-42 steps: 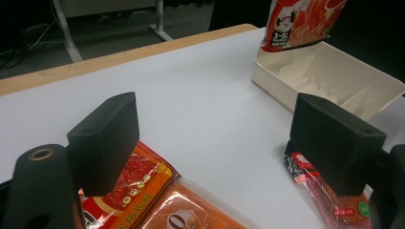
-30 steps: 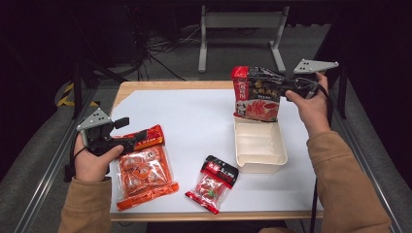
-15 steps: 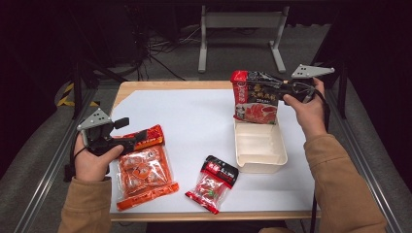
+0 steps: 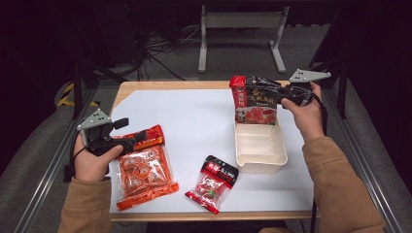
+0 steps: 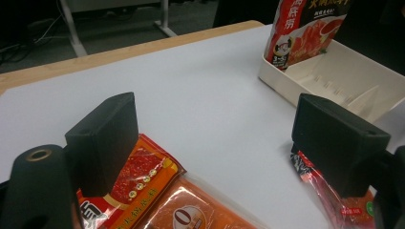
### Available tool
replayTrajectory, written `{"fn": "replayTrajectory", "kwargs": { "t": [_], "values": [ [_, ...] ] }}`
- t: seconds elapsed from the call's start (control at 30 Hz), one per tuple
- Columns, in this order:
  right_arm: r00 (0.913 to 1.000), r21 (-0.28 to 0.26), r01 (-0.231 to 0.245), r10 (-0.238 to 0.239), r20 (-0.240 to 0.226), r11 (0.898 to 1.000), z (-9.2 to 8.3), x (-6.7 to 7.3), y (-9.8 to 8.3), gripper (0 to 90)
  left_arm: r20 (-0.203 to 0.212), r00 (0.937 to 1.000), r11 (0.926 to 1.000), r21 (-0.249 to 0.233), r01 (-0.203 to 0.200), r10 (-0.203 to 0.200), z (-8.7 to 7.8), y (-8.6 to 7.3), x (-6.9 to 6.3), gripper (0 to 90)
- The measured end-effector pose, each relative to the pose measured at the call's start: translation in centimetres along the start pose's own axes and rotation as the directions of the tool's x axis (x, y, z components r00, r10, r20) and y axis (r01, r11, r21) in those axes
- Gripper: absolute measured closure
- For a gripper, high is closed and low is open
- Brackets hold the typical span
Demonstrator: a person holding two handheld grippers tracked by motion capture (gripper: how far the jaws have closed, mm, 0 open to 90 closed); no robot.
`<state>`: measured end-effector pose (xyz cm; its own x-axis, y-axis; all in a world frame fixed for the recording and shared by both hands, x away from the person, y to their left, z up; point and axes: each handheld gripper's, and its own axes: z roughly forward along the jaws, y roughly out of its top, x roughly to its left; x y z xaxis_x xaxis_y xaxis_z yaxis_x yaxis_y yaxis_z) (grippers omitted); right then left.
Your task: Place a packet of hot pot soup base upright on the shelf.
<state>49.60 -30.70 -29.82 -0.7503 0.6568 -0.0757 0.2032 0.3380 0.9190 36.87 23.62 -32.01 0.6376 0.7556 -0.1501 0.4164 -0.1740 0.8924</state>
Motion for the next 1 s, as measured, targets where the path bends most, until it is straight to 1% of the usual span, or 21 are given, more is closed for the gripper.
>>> {"fn": "replayTrajectory", "kwargs": {
  "t": [0.07,0.17,0.2,0.23,0.3,0.53,0.57,0.6,0.67,0.83,0.93,1.0],
  "values": [
    [1.0,0.005,-0.005,0.005,-0.001,1.0,0.1,0.0,-0.2,78.5,0.0,1.0,1.0,0.0,-0.001,0.001,0.0,0.0,0.0,17.0],
    [0.9999,0.03,-0.013,0.013,-0.001,0.999,0.5,0.0,-0.8,78.0,0.003,1.0,1.0,0.004,0.004,-0.004,0.1,-0.1,0.0,17.0],
    [0.9999,0.03,-0.013,0.013,-0.001,0.999,0.5,0.0,-0.8,78.0,0.003,1.0,1.0,0.004,0.004,-0.004,0.1,-0.1,0.0,17.0],
    [0.9996,0.031,-0.027,0.027,-0.004,0.999,0.7,-0.1,-1.2,77.4,0.003,1.0,1.0,0.006,0.003,-0.003,0.1,-0.1,0.1,17.0],
    [0.9993,0.031,-0.039,0.039,-0.001,0.999,0.7,-0.2,-1.5,76.9,0.003,1.0,1.0,0.008,0.006,-0.006,0.1,-0.1,0.1,17.0],
    [0.9976,0.038,-0.07,0.07,0.002,0.997,0.6,-0.3,-2.1,75.3,0.004,1.0,0.9999,0.009,0.005,-0.005,0.3,-0.1,0.2,17.0],
    [0.9973,0.041,-0.073,0.073,0.007,0.996,0.5,-0.3,-2.2,75.0,0.004,1.0,0.9999,0.012,0.009,-0.009,0.3,-0.1,0.2,17.0],
    [0.9961,0.046,-0.087,0.086,0.017,0.995,0.5,-0.4,-2.4,74.6,0.004,1.0,0.9999,0.014,0.009,-0.009,0.4,-0.2,0.2,16.9],
    [0.996,0.044,-0.087,0.087,0.021,0.995,0.5,-0.4,-2.5,74.6,0.004,1.0,0.9999,0.014,0.007,-0.007,0.4,-0.2,0.2,16.9],
    [0.9923,0.053,-0.118,0.116,0.043,0.992,0.2,-0.7,-3.4,75.9,0.004,1.0,0.9998,0.02,0.008,-0.008,0.5,-0.2,0.2,16.9],
    [0.9896,0.048,-0.139,0.137,0.042,0.989,0.2,-0.9,-3.7,75.9,0.006,1.0,0.9997,0.025,0.007,-0.007,0.6,-0.3,0.2,16.9],
    [0.9895,0.051,-0.14,0.138,0.043,0.989,0.2,-0.9,-3.7,75.8,0.006,1.0,0.9996,0.026,0.008,-0.008,0.6,-0.3,0.2,16.9]
  ]
}}
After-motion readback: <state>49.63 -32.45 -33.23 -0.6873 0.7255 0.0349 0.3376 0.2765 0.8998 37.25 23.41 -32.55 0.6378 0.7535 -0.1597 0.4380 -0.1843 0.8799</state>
